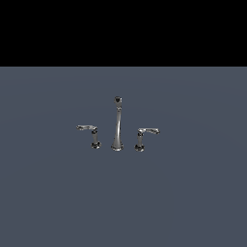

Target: Turn on the faucet by rotating a designated handle.

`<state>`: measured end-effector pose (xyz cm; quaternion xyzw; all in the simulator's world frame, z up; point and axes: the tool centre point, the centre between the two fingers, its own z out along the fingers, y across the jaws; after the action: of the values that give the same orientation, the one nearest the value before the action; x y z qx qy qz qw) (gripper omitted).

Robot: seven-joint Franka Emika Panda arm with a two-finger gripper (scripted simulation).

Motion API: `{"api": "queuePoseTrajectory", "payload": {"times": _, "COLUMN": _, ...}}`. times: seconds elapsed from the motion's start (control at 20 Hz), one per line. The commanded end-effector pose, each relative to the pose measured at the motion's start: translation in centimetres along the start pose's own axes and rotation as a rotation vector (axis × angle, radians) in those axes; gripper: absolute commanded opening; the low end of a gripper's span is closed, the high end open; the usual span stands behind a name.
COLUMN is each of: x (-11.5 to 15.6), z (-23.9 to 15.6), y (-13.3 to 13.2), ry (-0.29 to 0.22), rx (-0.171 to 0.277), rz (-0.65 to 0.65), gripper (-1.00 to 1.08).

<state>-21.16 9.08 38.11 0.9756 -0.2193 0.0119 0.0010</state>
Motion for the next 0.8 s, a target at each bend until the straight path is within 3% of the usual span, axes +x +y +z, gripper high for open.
{"api": "queuePoseTrajectory", "payload": {"times": 0.0, "x": 0.3, "z": 1.3, "y": -1.1, "ry": -0.001, "rx": 0.0, "rz": 0.055, "gripper": -1.0}}
{"api": "queuePoseTrajectory", "payload": {"times": 0.75, "x": 3.2, "z": 8.9, "y": -7.1, "ry": -0.01, "rx": 0.001, "rz": 0.364, "gripper": -1.0}}
